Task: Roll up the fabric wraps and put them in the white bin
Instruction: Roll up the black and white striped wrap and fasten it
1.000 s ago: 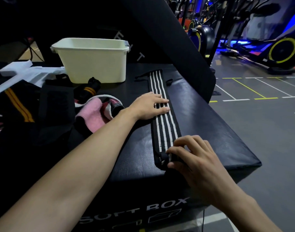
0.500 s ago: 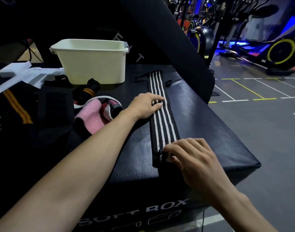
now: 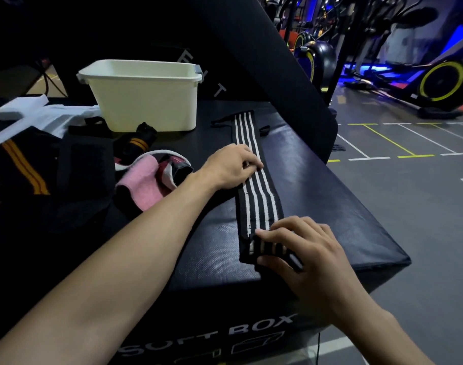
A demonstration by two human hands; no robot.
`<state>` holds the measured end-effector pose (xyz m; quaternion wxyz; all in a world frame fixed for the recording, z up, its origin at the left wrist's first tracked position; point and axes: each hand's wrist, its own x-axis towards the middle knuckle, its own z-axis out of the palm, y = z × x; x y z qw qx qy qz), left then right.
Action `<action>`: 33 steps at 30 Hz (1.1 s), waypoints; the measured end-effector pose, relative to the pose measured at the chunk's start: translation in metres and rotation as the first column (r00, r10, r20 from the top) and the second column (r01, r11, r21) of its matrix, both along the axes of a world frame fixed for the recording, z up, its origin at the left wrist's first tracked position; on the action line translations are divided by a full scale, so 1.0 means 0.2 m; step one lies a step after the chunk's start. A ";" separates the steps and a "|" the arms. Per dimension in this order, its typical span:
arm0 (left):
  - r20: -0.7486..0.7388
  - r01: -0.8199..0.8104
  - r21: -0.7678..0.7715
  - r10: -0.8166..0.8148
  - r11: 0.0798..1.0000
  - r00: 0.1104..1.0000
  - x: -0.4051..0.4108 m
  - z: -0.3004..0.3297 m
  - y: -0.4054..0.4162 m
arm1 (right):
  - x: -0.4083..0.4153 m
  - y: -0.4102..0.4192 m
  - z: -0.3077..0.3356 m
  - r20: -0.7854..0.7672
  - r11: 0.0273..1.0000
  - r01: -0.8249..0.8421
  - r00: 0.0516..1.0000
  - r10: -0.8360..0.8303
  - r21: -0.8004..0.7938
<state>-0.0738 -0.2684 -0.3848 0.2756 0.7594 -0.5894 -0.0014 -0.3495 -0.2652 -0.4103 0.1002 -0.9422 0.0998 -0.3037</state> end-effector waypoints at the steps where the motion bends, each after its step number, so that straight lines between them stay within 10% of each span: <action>1: -0.004 -0.001 0.031 0.002 1.000 1.000 0.00 0.01 0.01 | 0.00 0.00 0.00 -0.006 1.000 0.003 1.000 -0.003 0.013; 9: -0.013 -0.002 0.275 0.006 0.961 1.000 -0.03 0.01 0.04 | 0.08 -0.01 0.03 0.009 0.999 0.036 0.999 -0.036 -0.022; 19: -0.069 0.021 0.101 -0.014 0.995 0.998 0.00 0.00 0.05 | 0.06 0.00 0.13 -0.129 0.990 -0.080 0.987 0.095 0.117; 33: -0.094 0.019 0.088 -0.010 0.996 0.996 -0.02 0.01 0.05 | 0.19 0.04 0.20 -0.237 0.975 0.218 0.950 -0.206 0.029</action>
